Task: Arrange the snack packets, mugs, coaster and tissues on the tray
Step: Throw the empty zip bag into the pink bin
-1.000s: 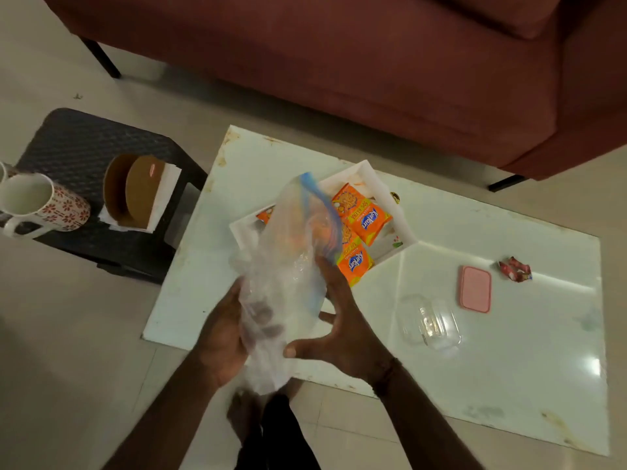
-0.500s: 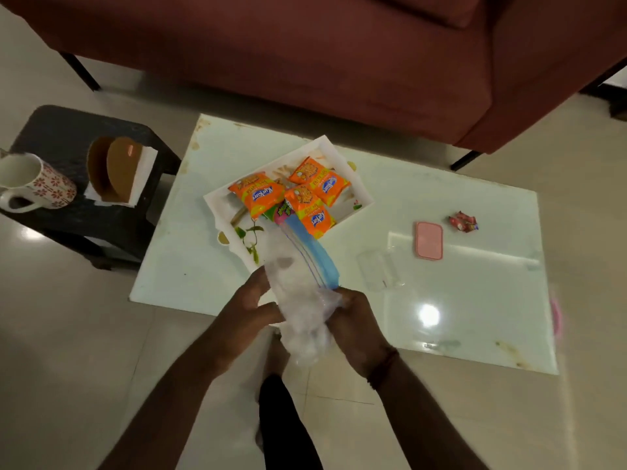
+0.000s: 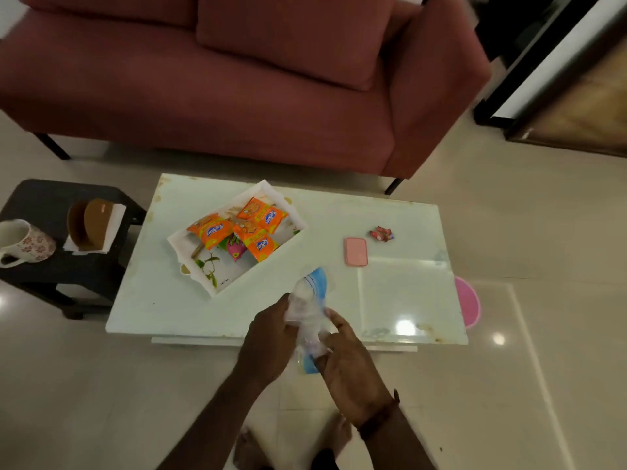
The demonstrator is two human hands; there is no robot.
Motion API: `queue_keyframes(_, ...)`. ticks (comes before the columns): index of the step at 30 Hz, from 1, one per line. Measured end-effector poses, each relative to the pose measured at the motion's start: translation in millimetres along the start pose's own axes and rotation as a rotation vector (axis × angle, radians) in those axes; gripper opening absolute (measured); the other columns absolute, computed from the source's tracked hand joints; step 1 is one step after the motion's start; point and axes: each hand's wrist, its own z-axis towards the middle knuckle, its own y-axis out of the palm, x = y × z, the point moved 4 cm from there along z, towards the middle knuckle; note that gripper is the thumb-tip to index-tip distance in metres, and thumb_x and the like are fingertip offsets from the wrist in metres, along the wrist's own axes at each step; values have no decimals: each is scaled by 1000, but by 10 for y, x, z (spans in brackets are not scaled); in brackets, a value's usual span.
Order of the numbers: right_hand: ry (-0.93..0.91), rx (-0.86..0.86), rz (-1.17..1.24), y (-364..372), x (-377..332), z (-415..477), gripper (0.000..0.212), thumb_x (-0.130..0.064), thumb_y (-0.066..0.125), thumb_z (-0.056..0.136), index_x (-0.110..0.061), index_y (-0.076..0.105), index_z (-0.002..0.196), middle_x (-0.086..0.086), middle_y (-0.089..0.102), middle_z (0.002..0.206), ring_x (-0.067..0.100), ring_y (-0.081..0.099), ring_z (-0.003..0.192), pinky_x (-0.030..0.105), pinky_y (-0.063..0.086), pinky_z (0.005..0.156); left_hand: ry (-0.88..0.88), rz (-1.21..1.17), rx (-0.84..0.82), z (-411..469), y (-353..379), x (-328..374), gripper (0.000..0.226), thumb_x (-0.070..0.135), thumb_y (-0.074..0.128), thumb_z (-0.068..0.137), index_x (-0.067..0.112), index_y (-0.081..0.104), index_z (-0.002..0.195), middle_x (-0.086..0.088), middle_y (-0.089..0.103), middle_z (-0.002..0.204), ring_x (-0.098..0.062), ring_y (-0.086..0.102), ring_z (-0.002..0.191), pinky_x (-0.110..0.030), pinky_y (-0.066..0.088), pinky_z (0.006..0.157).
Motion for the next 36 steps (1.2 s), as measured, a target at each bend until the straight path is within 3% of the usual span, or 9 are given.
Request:
queue_keyframes(3, -184, 78, -375, -308, -315, -245, 58, -22, 72, 86, -41, 47, 135, -14, 63, 125, 13, 65, 112, 27, 56, 86, 14, -39, 63, 25, 222, 142, 18, 19, 62, 94, 30, 58, 108, 17, 64, 107, 3, 63, 102, -26, 53, 93)
queue_keyframes(7, -286, -29, -726, -734, -694, -419, 73, -21, 77, 84, -40, 40, 144, -25, 39, 146, -6, 41, 133, 16, 45, 99, -77, -155, -106, 13, 838, 478, 16, 19, 59, 93, 35, 62, 92, 11, 69, 89, -11, 69, 90, -31, 58, 84)
queue_keyframes(10, -398, 21, -808, -1104, -1078, -491, 58, 1, 67, 86, -44, 61, 122, -17, 63, 123, -1, 58, 115, 23, 50, 97, -137, -46, -206, 56, 1304, 758, 33, 4, 55, 87, 33, 69, 94, 17, 69, 82, -2, 66, 80, -14, 53, 70)
queue_keyframes(14, -341, 129, -716, -1825, -1471, -522, 55, 12, 55, 85, -39, 75, 94, -6, 76, 95, 11, 72, 84, 24, 57, 68, -360, -378, -413, 41, 1934, 1134, 19, 38, 59, 91, 25, 71, 98, 6, 75, 80, -8, 70, 71, -30, 58, 66)
queue_keyframes(18, -220, 218, -521, -2491, -1712, -406, 18, 3, 61, 88, -9, 75, 91, 8, 74, 81, 19, 64, 71, 24, 50, 59, -395, -272, -607, 82, 2413, 1291, 83, 35, 70, 79, 32, 25, 148, 2, 53, 135, -20, 72, 92, -28, 56, 74)
queue_keyframes(21, -152, 233, -463, -2830, -1855, -310, 17, 8, 62, 84, -5, 73, 81, 11, 68, 75, 23, 60, 68, 26, 50, 59, -102, 26, -581, 205, 2726, 1420, 109, 39, 81, 74, 40, 7, 153, 24, 29, 144, 1, 42, 128, -6, 39, 93)
queue_keyframes(27, -139, 228, -528, -3258, -2138, -59, 16, 0, 61, 87, -8, 74, 90, 8, 75, 89, 21, 69, 78, 25, 54, 63, -105, -86, -440, 544, 3341, 1509, 41, 24, 72, 80, 21, 65, 120, 9, 68, 110, -12, 65, 96, -22, 53, 79)
queue_keyframes(31, -122, 232, -395, -3442, -2196, 44, 37, -13, 59, 95, -32, 59, 126, 0, 66, 119, 21, 68, 104, 32, 59, 79, -258, -10, -329, 911, 3598, 1453, 16, 22, 67, 88, 7, 69, 96, -9, 72, 87, -20, 69, 65, -16, 51, 51)
queue_keyframes(36, -250, 272, -709, -3706, -2296, 108, 57, -13, 73, 85, -30, 53, 136, -8, 60, 127, 14, 63, 110, 28, 55, 91, -217, 293, -377, 1229, 3913, 1479, 24, 36, 66, 87, 13, 67, 80, -2, 73, 71, -11, 70, 52, -26, 59, 57)
